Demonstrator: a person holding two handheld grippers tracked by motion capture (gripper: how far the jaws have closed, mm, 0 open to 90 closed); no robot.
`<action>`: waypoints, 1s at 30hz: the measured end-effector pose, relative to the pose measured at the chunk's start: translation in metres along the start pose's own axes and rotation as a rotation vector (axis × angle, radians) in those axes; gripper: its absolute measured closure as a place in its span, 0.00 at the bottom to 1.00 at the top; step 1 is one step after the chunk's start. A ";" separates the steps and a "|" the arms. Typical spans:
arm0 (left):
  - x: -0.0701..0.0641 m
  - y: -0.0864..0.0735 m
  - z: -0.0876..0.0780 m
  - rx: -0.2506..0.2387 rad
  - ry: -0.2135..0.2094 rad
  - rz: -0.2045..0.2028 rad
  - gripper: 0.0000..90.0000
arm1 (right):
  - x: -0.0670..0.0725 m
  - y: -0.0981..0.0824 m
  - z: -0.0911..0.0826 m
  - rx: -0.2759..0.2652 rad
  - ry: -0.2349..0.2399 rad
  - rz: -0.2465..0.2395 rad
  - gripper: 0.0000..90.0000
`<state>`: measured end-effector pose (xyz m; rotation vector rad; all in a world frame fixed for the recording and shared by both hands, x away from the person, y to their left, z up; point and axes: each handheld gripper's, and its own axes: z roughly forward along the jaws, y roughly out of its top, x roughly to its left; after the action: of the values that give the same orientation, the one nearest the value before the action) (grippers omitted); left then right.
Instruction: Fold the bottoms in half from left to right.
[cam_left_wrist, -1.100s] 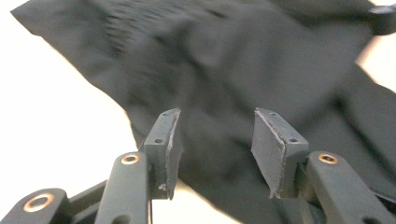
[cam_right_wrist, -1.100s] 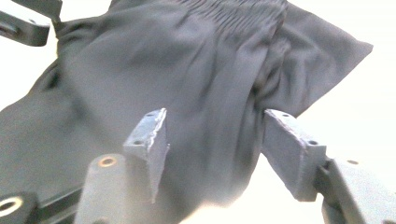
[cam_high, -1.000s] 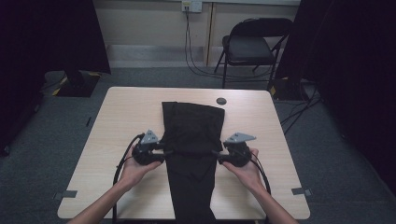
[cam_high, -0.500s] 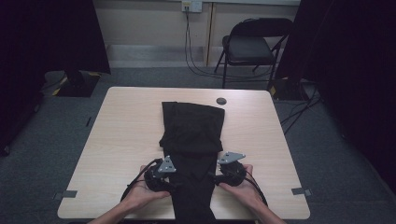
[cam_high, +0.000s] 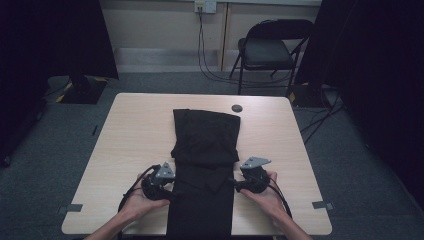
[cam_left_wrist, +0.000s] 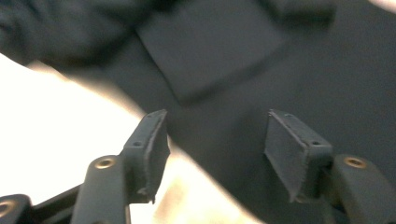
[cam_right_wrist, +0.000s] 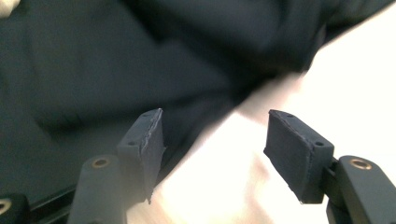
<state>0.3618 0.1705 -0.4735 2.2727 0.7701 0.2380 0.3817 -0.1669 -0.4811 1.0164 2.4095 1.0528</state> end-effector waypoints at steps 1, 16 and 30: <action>0.005 0.003 -0.003 -0.021 0.003 -0.018 0.48 | -0.002 0.003 -0.003 -0.019 -0.004 0.008 0.41; 0.100 0.070 0.031 -0.199 0.158 -0.218 0.49 | -0.057 0.096 0.049 -0.118 -0.052 0.078 0.56; 0.112 0.069 0.065 -0.159 0.116 -0.249 0.82 | -0.074 0.087 0.095 -0.059 -0.044 0.216 0.68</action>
<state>0.5079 0.1595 -0.4792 2.0057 1.0473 0.3046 0.5263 -0.1306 -0.4804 1.2876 2.2578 1.1508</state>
